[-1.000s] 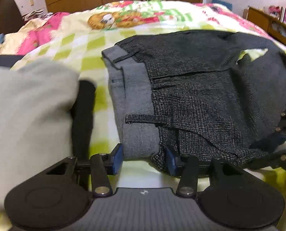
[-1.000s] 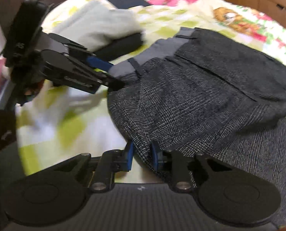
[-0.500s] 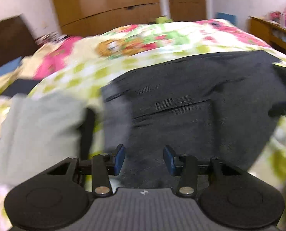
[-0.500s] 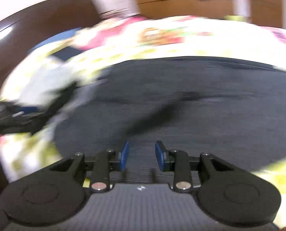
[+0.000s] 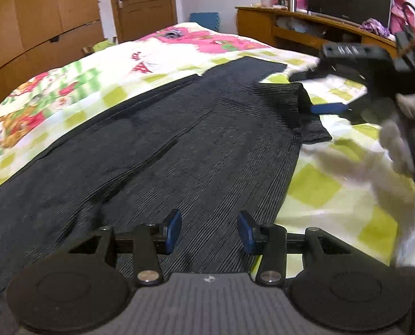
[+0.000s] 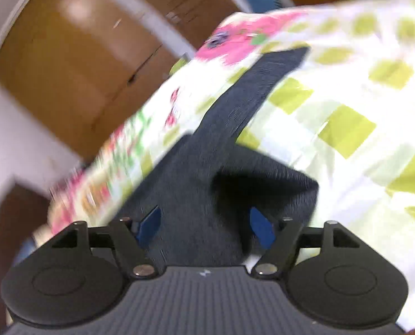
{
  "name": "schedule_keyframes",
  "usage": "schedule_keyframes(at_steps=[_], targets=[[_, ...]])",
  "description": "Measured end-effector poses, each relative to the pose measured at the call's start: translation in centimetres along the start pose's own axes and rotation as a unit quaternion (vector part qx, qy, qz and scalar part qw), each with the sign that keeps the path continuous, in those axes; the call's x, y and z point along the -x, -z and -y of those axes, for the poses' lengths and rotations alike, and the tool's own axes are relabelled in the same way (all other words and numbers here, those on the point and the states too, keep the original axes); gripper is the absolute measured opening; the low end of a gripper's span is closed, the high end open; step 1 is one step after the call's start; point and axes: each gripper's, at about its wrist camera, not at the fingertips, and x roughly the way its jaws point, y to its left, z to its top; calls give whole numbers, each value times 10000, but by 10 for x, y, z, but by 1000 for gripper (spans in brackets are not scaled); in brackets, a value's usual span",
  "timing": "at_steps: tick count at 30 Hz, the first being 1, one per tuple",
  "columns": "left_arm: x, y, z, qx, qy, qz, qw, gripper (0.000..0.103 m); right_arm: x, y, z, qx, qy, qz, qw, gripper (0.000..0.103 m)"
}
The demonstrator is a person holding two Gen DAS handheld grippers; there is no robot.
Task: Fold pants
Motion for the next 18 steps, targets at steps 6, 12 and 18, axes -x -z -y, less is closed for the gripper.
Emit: schedule_keyframes(at_steps=[6, 12, 18], targets=[[-26, -2, 11, -11, -1, -279, 9996, 57, -35, -26, 63, -1944, -110, 435, 9799, 69], [-37, 4, 21, -64, -51, -472, 9989, 57, -17, -45, 60, -1572, 94, 851, 9839, 5], [-28, -1, 42, -186, 161, -307, 9992, 58, 56, -59, 14, 550, 484, 1457, 9866, 5]])
